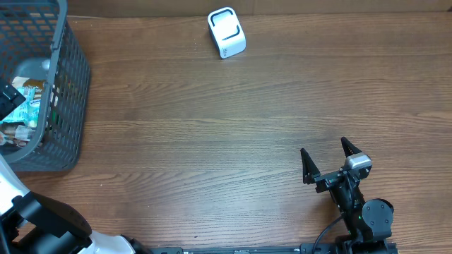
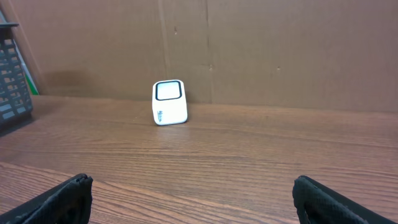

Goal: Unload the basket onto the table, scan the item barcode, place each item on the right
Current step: 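Descend the left gripper onto the green-lidded jar and close on it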

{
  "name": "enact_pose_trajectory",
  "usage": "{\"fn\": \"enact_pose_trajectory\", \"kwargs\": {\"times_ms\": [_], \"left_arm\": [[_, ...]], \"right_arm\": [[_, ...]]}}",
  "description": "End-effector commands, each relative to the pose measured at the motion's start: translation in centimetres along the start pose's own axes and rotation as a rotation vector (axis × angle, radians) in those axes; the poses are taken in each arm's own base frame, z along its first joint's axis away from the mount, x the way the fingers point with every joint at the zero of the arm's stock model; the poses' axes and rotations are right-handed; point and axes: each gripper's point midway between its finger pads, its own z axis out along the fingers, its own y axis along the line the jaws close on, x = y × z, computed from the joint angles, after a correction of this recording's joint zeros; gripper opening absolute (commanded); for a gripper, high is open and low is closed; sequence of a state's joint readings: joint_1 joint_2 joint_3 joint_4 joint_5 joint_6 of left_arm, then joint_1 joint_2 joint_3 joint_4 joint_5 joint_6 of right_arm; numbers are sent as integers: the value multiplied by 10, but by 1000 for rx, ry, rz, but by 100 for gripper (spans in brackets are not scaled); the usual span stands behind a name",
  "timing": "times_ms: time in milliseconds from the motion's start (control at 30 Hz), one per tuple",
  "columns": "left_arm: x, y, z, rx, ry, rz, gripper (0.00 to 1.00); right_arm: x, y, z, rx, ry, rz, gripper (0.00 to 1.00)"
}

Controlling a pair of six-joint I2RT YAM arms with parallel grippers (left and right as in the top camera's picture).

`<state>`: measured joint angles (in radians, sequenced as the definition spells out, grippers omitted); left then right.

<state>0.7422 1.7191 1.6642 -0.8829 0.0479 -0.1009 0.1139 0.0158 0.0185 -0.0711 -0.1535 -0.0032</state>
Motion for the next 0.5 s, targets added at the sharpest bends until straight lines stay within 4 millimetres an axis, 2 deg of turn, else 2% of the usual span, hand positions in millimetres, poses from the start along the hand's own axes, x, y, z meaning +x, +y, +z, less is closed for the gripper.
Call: {"fn": "enact_pose_trajectory", "kwargs": {"times_ms": [0,467], "left_arm": [[0,3,3,-9,4,8,100],[3,2,3,-7,18,7,100]], "right_arm": [[3,1,0,-8,3,3,100],[3,1,0,-8,3,3,100]]}}
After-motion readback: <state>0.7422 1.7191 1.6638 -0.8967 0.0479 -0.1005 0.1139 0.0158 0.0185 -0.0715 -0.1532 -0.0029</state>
